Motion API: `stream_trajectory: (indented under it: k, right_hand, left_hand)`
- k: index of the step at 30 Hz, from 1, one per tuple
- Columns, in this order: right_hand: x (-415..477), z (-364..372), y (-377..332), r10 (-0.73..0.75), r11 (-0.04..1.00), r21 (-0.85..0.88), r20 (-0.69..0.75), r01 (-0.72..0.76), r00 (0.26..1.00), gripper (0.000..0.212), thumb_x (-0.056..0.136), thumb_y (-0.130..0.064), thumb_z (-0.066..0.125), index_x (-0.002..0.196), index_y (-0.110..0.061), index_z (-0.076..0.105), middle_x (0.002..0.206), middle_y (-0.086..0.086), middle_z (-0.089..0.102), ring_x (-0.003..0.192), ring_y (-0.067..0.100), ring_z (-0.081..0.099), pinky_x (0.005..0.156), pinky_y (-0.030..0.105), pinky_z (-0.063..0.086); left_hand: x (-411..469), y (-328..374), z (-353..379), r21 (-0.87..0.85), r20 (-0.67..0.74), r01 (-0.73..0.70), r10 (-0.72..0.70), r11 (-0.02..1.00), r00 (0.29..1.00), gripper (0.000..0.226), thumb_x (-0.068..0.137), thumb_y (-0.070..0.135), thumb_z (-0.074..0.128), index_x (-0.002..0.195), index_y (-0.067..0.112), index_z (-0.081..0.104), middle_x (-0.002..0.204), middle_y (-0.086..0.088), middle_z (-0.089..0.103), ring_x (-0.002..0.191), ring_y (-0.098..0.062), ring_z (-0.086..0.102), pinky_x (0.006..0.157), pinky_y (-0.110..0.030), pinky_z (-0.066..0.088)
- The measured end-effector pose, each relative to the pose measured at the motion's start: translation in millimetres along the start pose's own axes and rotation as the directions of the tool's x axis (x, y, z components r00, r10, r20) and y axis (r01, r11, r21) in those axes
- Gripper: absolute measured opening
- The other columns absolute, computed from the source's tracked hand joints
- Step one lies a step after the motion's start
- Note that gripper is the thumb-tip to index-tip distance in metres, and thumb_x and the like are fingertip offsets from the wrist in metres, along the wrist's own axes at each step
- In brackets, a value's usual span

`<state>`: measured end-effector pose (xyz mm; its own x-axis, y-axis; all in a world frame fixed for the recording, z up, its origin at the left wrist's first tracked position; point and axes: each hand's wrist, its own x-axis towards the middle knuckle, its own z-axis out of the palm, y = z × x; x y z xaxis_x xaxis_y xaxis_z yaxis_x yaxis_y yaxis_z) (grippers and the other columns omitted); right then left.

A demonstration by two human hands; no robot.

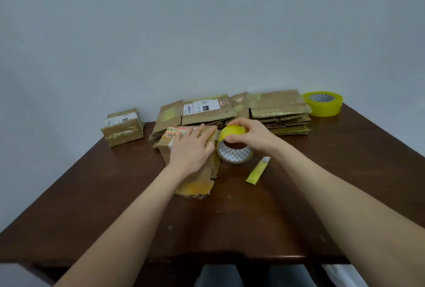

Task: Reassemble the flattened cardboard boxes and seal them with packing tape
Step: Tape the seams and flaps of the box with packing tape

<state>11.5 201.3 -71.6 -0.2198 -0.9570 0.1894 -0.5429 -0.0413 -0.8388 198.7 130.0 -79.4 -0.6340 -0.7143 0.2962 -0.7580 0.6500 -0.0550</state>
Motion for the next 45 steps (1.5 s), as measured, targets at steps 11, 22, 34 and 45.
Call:
stream_trajectory:
  k: [11,22,34,45]
  right_hand:
    - [-45,-20,-2,0.149,0.878,-0.442,-0.117,-0.186,0.982,0.018,0.084,-0.036,0.067,0.093,-0.020,0.064,0.092,-0.001,0.064,0.095,0.021,0.063,0.072,0.030,0.046]
    - [-90,21,15,0.365,0.765,-0.525,-0.125,-0.373,0.923,0.010,0.087,-0.029,0.062,0.077,-0.027,0.061,0.106,0.005,0.068,0.100,0.026,0.064,0.079,0.031,0.051]
    - [-63,16,-43,0.131,0.926,0.377,-0.225,-0.038,0.966,0.007,0.095,-0.006,0.055,0.097,-0.009,0.049,0.085,0.010,0.067,0.057,0.013,0.061,0.052,0.019,0.052]
    - [-21,9,-35,0.078,0.953,-0.260,-0.287,-0.156,0.955,0.038,0.087,-0.052,0.059,0.112,-0.024,0.055,0.108,-0.006,0.060,0.101,0.018,0.058,0.073,0.032,0.046]
  left_hand:
    - [-16,6,0,-0.041,-0.117,0.011,-0.015,0.999,0.993,0.042,0.101,0.046,0.028,0.142,0.042,0.037,0.147,0.000,0.040,0.137,-0.020,0.032,0.114,-0.047,0.017]
    - [-23,11,-10,-0.198,-0.056,0.050,-0.063,0.979,0.996,0.041,0.102,0.039,0.029,0.141,0.037,0.042,0.149,0.000,0.039,0.138,-0.021,0.031,0.115,-0.049,0.017]
    - [-21,25,-40,-0.623,0.079,0.235,-0.239,0.746,0.968,0.052,0.068,0.087,0.028,0.074,0.052,0.066,0.094,0.022,0.066,0.094,-0.015,0.061,0.100,-0.059,0.038]
    - [-14,19,-27,-0.651,-0.132,0.183,-0.346,0.737,0.929,0.027,0.101,0.034,0.036,0.084,0.016,0.048,0.075,0.001,0.050,0.068,-0.021,0.055,0.058,-0.030,0.036]
